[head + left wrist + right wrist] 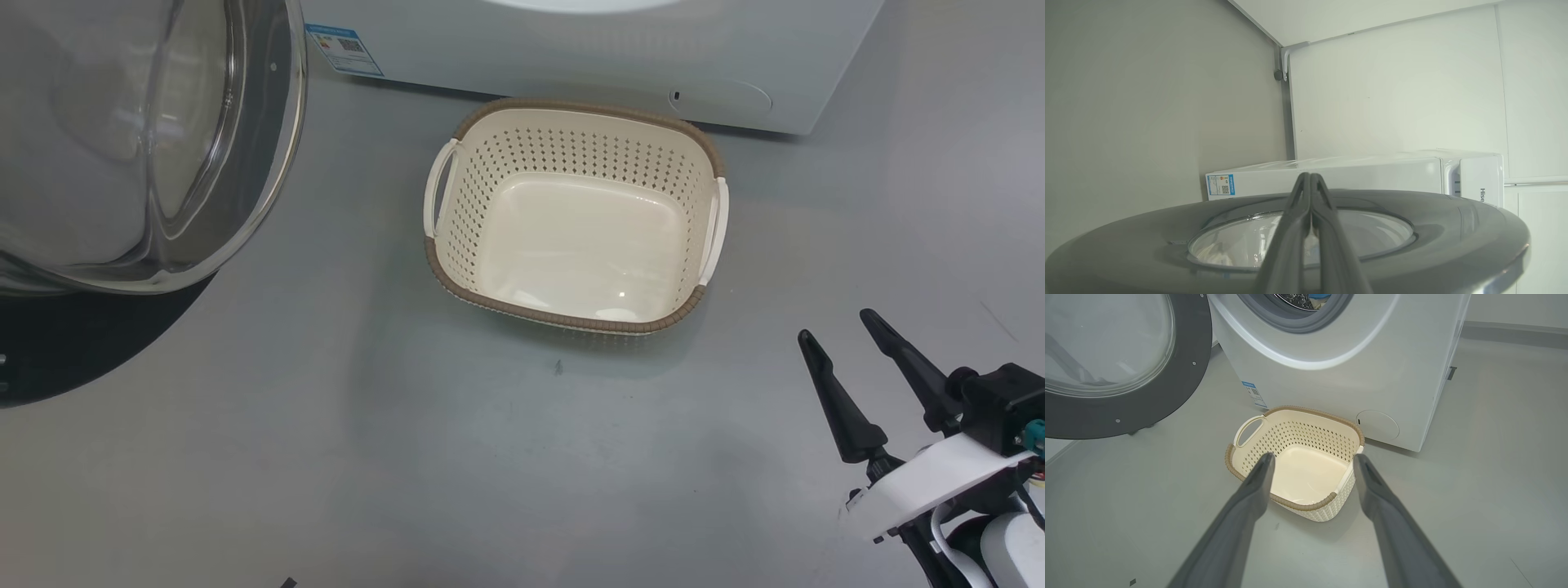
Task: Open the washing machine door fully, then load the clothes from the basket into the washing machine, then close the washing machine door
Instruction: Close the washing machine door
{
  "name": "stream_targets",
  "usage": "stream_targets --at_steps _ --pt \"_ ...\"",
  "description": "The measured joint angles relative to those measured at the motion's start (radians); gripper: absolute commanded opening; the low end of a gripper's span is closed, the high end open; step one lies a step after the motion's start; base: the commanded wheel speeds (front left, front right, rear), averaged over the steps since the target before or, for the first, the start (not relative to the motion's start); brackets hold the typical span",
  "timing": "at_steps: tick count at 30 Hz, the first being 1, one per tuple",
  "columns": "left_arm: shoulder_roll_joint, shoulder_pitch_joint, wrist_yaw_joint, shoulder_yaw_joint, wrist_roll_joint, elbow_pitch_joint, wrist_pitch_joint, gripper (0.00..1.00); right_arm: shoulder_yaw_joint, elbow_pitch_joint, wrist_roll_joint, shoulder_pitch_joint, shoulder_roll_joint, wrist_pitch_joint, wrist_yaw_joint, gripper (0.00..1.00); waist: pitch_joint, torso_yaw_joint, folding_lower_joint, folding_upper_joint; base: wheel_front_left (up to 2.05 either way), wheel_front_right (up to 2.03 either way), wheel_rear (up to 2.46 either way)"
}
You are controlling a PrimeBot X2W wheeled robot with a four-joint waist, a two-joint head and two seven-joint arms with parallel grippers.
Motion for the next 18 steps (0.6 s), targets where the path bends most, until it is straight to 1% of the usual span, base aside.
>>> stream_targets --at_steps 2,5,9,16,18 --pt "-0.004 0.004 0.0 -0.003 -0.028 -0.008 0.021 0.0 0.0 0.0 0.0 0.0 0.0 0.0 0.0 1.0 0.001 0.002 0.0 0.0 0.0 0.0 0.0" --pt "-0.011 0.005 0.0 -0.01 -0.047 -0.024 0.055 0.0 0.002 0.0 0.003 0.0 0.0 0.0 0.007 1.0 0.002 0.004 0.0 0.0 0.0 0.0 0.0" --pt "-0.019 0.008 0.0 -0.023 -0.067 -0.04 0.098 0.0 0.004 0.002 0.009 0.0 0.001 0.0 0.007 1.0 0.0 0.005 0.0 0.0 0.0 0.0 0.0" --pt "-0.025 0.023 0.0 -0.072 -0.101 -0.069 0.182 0.0 0.007 0.025 0.017 -0.001 0.007 -0.002 0.007 1.0 -0.011 0.005 0.0 0.0 0.0 0.0 0.0" --pt "-0.033 0.042 0.0 -0.095 -0.112 -0.074 0.222 0.0 0.009 0.035 0.025 -0.001 0.011 -0.004 0.007 1.0 -0.02 0.005 0.0 0.0 0.0 0.0 0.0"
